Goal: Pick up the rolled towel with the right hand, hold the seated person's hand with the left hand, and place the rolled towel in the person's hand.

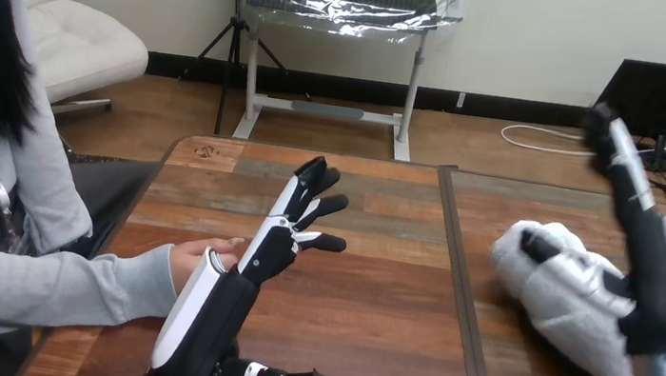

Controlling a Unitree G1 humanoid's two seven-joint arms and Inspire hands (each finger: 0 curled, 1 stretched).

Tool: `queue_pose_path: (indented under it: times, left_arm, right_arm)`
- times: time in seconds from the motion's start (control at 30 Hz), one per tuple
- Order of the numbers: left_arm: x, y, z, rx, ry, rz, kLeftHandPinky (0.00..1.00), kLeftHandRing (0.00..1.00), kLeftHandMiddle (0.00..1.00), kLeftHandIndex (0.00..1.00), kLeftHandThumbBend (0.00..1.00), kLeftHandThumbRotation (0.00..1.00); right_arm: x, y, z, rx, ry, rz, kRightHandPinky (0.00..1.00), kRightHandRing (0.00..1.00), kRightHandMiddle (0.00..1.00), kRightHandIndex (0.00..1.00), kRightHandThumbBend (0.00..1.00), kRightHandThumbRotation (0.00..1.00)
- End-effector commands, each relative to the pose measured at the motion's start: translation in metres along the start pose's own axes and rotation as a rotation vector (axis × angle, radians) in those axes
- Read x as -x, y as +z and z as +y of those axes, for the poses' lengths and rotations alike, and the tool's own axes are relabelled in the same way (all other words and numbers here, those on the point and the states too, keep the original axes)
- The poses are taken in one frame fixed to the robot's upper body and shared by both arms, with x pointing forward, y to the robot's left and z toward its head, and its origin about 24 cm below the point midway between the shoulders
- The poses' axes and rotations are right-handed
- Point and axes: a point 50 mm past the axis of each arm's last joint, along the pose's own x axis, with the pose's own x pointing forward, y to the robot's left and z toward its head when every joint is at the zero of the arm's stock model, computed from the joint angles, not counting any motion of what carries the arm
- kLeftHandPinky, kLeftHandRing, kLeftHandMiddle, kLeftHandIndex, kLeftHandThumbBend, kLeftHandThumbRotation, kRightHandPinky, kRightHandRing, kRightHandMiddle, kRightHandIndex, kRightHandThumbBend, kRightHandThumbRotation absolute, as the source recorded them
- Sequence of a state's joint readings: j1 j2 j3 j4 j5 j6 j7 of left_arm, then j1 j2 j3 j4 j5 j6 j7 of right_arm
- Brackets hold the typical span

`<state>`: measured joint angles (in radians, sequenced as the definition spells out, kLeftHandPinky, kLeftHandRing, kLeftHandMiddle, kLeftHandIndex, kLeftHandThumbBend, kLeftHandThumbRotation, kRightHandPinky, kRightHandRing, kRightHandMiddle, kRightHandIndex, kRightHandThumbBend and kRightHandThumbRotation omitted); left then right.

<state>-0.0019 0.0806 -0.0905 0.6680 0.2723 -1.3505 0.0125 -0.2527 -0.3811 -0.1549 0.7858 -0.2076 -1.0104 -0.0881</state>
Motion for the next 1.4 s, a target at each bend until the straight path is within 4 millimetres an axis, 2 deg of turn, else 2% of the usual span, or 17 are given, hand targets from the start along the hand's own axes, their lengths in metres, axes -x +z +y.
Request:
queue_pose_path:
  times: [0.0,0.5,1.07,1.37]
  left_arm:
    - [-0.016,0.003,0.005,-0.014,0.024,-0.077,0.74,0.90,0.98,1.00,1.00,0.85]
    - [-0.016,0.002,0.005,-0.010,0.020,-0.072,0.76,0.92,0.99,1.00,1.00,0.85]
    - [-0.016,0.003,0.004,0.002,0.025,-0.078,0.76,0.91,0.98,1.00,1.00,0.82]
    - [-0.016,0.003,0.004,0.003,0.022,-0.075,0.76,0.92,0.99,1.00,1.00,0.84]
  right_arm:
    - [-0.037,0.019,-0.018,0.009,-0.044,-0.112,0.91,0.94,0.94,0.97,1.00,0.74]
    - [-0.059,0.015,-0.040,0.061,-0.100,-0.008,0.89,0.93,0.92,0.96,1.00,0.78]
    - [-0.082,0.004,-0.054,0.172,-0.104,0.153,0.91,0.93,0.92,0.96,1.00,0.84]
    - [-0.091,-0.005,-0.054,0.245,-0.067,0.252,0.83,0.91,0.91,0.96,1.00,0.84]
